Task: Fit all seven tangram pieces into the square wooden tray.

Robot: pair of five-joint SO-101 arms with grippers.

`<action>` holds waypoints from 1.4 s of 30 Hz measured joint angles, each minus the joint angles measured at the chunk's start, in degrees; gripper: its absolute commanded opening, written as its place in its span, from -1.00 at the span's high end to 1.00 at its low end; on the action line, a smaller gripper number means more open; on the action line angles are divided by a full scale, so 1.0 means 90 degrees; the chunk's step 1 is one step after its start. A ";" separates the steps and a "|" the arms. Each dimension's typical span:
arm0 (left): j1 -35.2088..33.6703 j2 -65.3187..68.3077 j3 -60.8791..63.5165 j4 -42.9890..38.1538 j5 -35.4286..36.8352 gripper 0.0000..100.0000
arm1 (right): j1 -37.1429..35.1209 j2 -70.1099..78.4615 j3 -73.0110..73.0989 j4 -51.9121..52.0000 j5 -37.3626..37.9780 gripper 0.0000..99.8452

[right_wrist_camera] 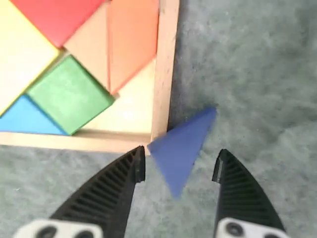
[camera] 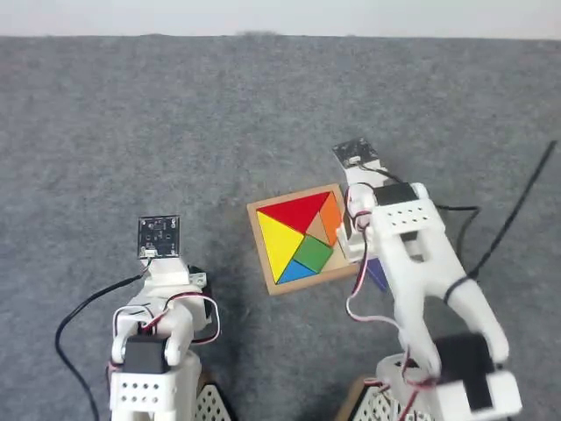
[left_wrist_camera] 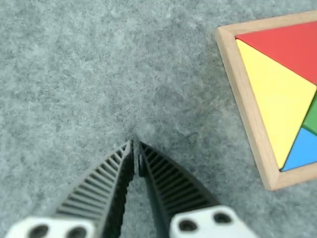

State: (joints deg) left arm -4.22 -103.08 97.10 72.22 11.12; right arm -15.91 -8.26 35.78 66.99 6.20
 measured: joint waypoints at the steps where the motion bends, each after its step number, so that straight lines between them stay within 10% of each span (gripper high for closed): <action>1: 0.0000 0.0000 0.0000 0.0000 0.0000 0.97 | 0.0010 0.0244 0.0000 -0.0098 0.0000 0.54; 42: 0.0000 0.0000 0.0000 0.0000 0.0000 0.97 | 0.1592 -0.0147 -0.0254 -0.0283 -0.0303 0.77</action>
State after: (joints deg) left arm -4.22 -103.08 97.10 72.22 11.12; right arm -1.58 -9.58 33.49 64.44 3.47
